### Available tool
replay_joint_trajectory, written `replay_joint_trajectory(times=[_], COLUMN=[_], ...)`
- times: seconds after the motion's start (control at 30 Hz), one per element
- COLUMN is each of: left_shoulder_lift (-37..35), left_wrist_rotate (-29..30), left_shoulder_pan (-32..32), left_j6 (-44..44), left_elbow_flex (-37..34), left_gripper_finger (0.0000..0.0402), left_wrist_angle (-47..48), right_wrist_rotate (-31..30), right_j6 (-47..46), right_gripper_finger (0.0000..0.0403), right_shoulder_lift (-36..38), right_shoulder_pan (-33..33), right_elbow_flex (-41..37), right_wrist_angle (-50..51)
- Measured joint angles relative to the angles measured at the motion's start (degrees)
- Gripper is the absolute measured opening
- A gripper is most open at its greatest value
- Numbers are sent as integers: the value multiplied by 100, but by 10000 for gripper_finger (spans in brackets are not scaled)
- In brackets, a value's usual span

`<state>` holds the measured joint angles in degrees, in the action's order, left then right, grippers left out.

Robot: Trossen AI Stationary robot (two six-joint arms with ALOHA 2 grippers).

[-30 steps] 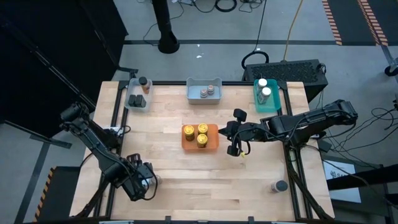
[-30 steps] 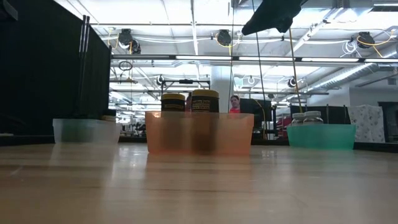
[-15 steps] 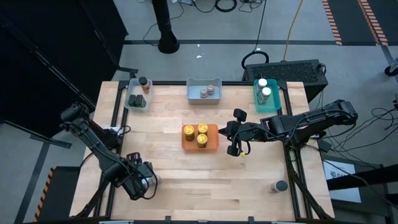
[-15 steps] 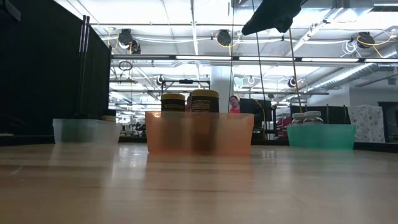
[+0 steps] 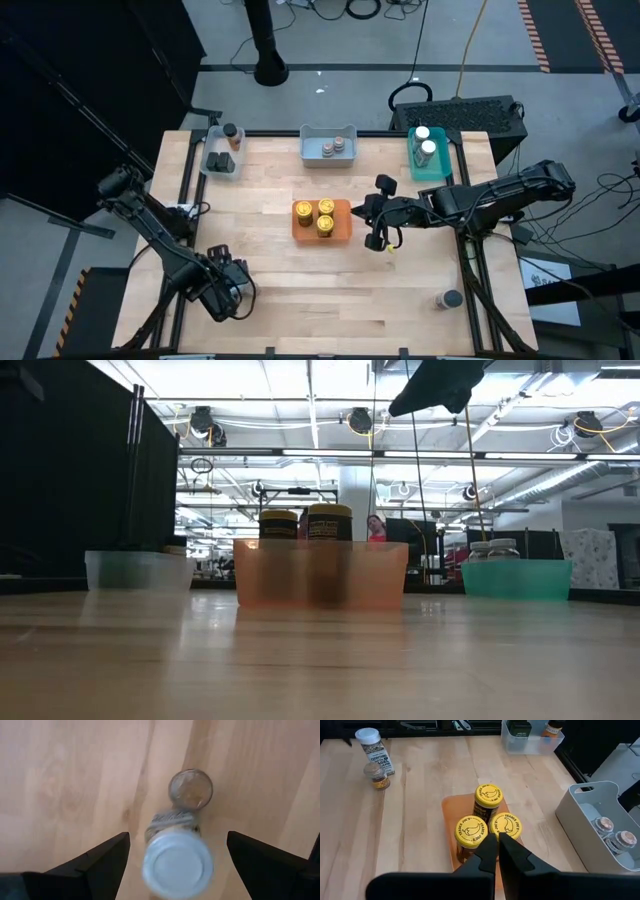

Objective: Sort spices by type
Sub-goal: Put the white seasoning bottle into the green bin

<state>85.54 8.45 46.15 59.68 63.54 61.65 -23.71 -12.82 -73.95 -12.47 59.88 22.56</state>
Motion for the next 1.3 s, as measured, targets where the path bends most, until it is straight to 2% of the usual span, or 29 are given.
replay_joint_trajectory(times=[0.1,0.27,0.33,0.47,0.57,0.8,1.03,1.3], left_shoulder_lift=[15,13,13,11,11,9,9,4], left_wrist_rotate=[-108,-114,-114,-22,-27,-317,-383,102], left_shoulder_pan=[0,0,0,0,0,0,-34,-353], left_j6=[-45,-11,-10,-21,-53,-203,-493,-810], left_elbow_flex=[-306,-504,-531,-534,-534,-534,-94,821], left_gripper_finger=[340,340,340,337,318,207,207,207], left_wrist_angle=[-256,-200,-287,-335,-335,-334,136,1302], right_wrist_rotate=[-266,-2100,-2409,-2393,-2394,-2399,-2395,-2400], right_j6=[0,257,204,-51,-266,-528,-729,-1290], right_gripper_finger=[0,0,0,0,0,0,0,0], right_shoulder_lift=[0,2,2,2,2,171,591,968], right_shoulder_pan=[-2,1,4,-2,-2,-64,-333,-488], right_elbow_flex=[0,8,7,7,7,4,4,4], right_wrist_angle=[-207,-890,-799,-399,-141,181,617,1433])
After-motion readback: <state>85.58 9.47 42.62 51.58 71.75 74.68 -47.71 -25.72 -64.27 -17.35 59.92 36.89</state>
